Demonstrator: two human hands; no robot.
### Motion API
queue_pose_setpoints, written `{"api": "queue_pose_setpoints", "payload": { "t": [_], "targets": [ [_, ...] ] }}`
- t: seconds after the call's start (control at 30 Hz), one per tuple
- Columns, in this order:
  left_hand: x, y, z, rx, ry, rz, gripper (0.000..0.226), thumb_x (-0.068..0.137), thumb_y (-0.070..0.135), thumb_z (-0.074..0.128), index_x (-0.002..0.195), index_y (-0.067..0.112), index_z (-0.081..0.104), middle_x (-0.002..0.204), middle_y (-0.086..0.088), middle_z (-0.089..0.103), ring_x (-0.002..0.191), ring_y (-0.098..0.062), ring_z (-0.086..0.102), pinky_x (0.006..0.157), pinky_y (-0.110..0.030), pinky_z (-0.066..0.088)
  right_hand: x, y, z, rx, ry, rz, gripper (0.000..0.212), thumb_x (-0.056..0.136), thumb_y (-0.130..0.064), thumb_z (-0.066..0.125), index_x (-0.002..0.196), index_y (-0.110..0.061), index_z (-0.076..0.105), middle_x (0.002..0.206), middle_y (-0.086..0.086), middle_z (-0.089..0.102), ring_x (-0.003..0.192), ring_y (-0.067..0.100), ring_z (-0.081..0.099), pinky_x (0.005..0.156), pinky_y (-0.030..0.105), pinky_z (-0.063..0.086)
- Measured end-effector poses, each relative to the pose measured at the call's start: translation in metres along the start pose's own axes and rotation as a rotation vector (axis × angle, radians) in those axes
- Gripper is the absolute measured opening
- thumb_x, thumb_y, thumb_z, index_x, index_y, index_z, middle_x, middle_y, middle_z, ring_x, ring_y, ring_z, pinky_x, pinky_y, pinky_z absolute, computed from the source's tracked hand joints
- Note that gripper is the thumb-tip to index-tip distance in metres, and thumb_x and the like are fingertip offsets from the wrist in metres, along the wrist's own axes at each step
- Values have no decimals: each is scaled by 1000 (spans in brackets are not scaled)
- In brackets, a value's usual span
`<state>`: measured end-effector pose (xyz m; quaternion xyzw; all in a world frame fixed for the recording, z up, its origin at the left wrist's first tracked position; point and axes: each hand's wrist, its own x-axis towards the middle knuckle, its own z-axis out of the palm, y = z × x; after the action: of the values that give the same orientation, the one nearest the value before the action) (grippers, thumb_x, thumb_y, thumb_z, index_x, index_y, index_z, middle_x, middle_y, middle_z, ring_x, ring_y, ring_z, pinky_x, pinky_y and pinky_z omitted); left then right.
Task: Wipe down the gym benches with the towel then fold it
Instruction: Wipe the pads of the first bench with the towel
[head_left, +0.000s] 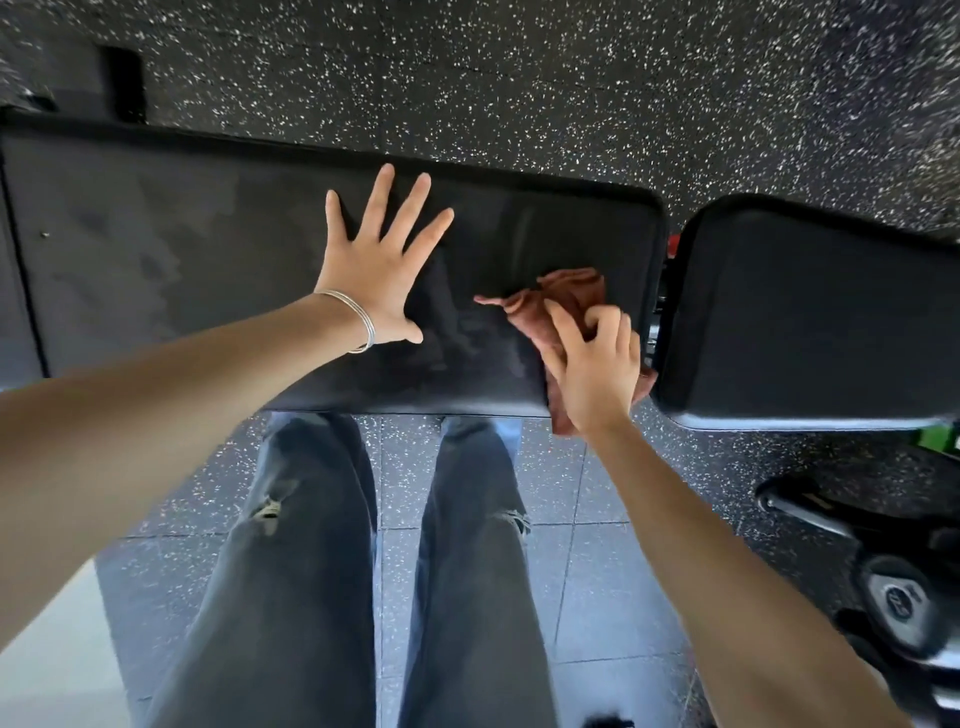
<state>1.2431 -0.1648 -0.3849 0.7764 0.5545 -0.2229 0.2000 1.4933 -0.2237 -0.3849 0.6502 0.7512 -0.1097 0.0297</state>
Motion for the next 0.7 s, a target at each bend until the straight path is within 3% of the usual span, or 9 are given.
{"api": "queue_pose_setpoints", "payload": {
  "t": [0.13, 0.2, 0.3, 0.47, 0.57, 0.7],
  "targets": [
    [0, 0, 1, 14, -6, -7, 136, 49, 63, 79, 149, 29, -6, 157, -2, -18, 144, -33, -15, 108, -68, 11, 86, 5, -5, 22, 65, 346, 39, 91, -44, 48, 125, -26, 55, 113, 17, 50, 99, 35, 49, 81, 44, 40],
    [0, 0, 1, 17, -8, -7, 135, 49, 64, 78, 149, 30, -7, 157, -1, -19, 144, -32, -16, 108, -68, 11, 118, 4, -3, 34, 87, 417, 41, 90, -46, 46, 125, -26, 53, 119, 16, 48, 104, 35, 46, 82, 45, 40],
    [0, 0, 0, 30, -22, -14, 136, 49, 65, 78, 148, 30, -9, 156, 0, -21, 144, -32, -16, 108, -67, 12, 100, -11, 0, 53, 101, 359, 40, 88, -43, 51, 123, -24, 56, 111, 16, 52, 96, 35, 50, 77, 45, 44],
    [2, 2, 0, 46, -44, -19, 137, 50, 67, 76, 148, 30, -12, 155, 0, -24, 143, -33, -18, 109, -67, 12, -33, -9, 3, 67, 9, 95, 33, 79, -31, 67, 111, -21, 69, 84, 17, 60, 70, 33, 58, 61, 37, 51],
    [2, 2, -1, 44, -39, -22, 137, 50, 67, 77, 148, 30, -11, 156, 0, -22, 143, -32, -18, 109, -67, 12, -57, 14, 2, 51, -36, 26, 34, 78, -29, 68, 111, -20, 69, 84, 18, 59, 70, 34, 58, 59, 40, 53],
    [1, 1, -1, 45, -40, -25, 137, 49, 67, 77, 147, 32, -11, 156, 2, -21, 143, -31, -17, 109, -66, 11, -11, 45, -1, 125, 52, 451, 40, 89, -40, 55, 123, -19, 59, 103, 22, 53, 90, 38, 54, 60, 45, 51]
  ]
}}
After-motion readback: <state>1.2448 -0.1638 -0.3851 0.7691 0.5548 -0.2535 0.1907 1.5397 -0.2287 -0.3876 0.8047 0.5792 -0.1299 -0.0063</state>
